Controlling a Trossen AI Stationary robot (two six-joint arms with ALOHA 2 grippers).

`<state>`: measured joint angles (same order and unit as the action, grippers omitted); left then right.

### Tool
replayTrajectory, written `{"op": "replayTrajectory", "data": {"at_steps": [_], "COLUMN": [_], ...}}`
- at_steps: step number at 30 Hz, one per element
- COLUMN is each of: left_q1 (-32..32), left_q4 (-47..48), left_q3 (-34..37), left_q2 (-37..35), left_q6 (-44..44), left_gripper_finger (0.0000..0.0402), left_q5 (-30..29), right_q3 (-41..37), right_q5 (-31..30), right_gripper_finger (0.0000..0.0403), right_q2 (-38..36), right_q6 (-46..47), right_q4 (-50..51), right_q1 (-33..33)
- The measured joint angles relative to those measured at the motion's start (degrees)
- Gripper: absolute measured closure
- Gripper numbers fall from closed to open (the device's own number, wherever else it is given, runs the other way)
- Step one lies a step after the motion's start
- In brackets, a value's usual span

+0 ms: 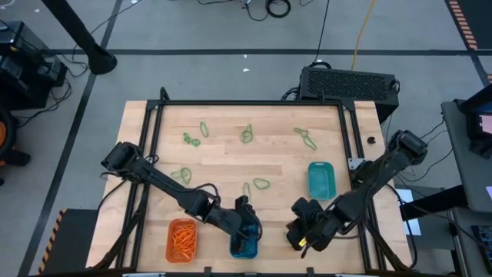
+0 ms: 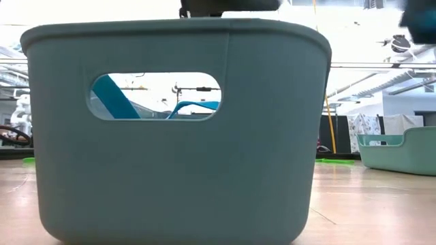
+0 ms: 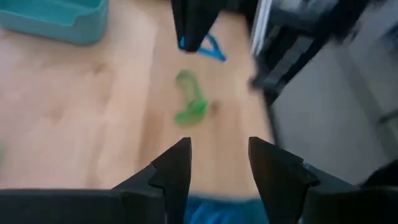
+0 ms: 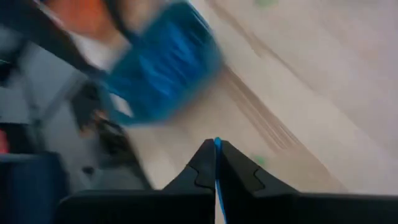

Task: Sort rubber bands into baskets
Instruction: Put the blue rubber band into the blue bin

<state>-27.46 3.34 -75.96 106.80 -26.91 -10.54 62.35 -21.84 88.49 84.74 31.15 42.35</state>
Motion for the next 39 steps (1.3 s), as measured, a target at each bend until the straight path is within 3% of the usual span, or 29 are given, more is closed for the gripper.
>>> {"op": "replayTrajectory", "data": {"at_steps": [7, 14, 20, 27, 39], "left_q1": [3.77, 5.22, 5.22, 5.22, 5.26], "left_q4": [-24.53, -41.15, -41.09, -40.13, -39.67], "left_q3": [8.37, 12.23, 12.46, 12.44, 12.44], "left_q2": [-0.02, -0.02, -0.02, 0.0, 0.0], "left_q6": [-12.59, -14.5, -13.13, -13.14, -12.61], "left_gripper_finger": [0.0235, 0.0235, 0.0235, 0.0241, 0.0335], "left_q5": [6.13, 6.89, 10.55, 8.85, 5.38], "right_q3": [0.02, 0.02, 0.02, 0.02, 0.02], "right_q5": [-12.02, -12.75, -12.49, -12.16, -11.04], "right_gripper_finger": [0.0402, 0.0403, 0.0403, 0.0403, 0.0395], "right_q2": [-4.75, -5.25, -5.25, -5.25, -5.25], "right_q6": [-17.32, -23.89, -24.86, -25.01, -24.58], "right_q4": [-13.76, -20.6, -20.64, -20.61, -20.36], "right_q1": [-0.58, -4.48, -6.23, -6.36, -6.36]}}
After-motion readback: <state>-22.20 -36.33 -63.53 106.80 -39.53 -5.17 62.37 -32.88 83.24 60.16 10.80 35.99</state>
